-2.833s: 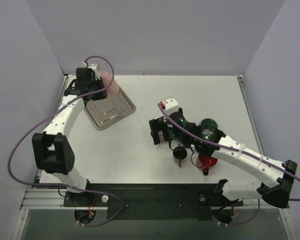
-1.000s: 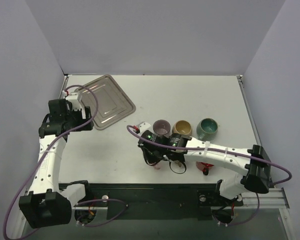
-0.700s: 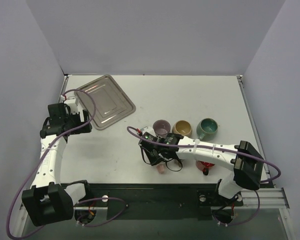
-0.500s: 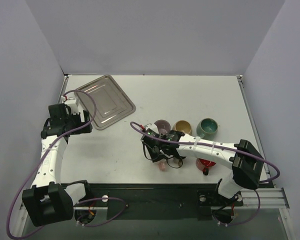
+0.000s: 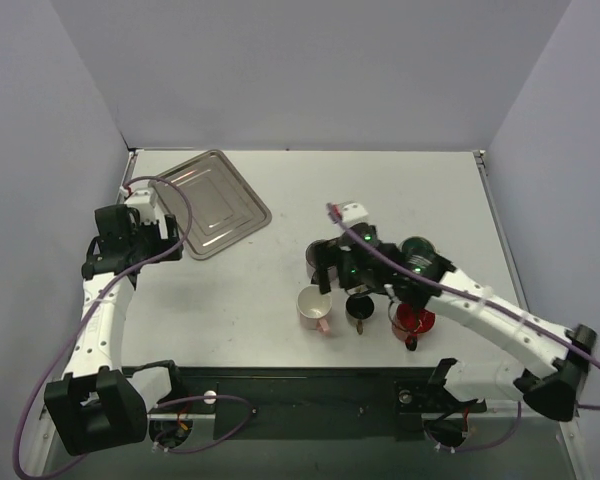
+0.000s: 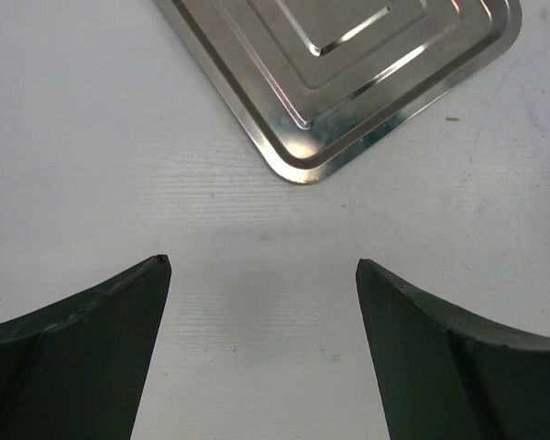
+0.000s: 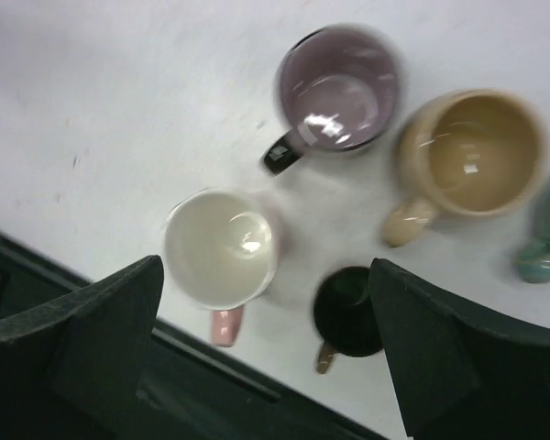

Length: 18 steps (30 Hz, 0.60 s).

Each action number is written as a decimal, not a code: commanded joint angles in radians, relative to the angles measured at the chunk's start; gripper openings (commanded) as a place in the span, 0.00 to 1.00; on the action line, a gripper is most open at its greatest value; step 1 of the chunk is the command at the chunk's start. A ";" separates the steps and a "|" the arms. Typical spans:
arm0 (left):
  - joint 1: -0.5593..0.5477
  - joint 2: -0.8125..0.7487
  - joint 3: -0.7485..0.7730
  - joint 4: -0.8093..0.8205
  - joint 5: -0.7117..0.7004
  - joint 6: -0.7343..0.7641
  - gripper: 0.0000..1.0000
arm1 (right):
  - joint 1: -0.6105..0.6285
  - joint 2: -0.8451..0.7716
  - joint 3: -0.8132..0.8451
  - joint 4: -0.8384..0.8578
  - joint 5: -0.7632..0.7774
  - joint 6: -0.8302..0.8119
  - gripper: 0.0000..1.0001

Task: Turn the mug right side up

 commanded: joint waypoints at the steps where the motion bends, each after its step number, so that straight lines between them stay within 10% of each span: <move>1: 0.005 -0.042 -0.045 0.198 -0.028 -0.069 0.93 | -0.186 -0.241 -0.136 0.067 0.205 -0.097 0.90; 10: 0.005 -0.057 -0.275 0.619 -0.186 -0.127 0.93 | -0.928 -0.487 -0.557 0.476 0.297 -0.059 0.91; 18: 0.008 0.062 -0.354 0.745 -0.302 -0.155 0.93 | -1.027 -0.521 -0.808 0.739 0.293 -0.084 0.91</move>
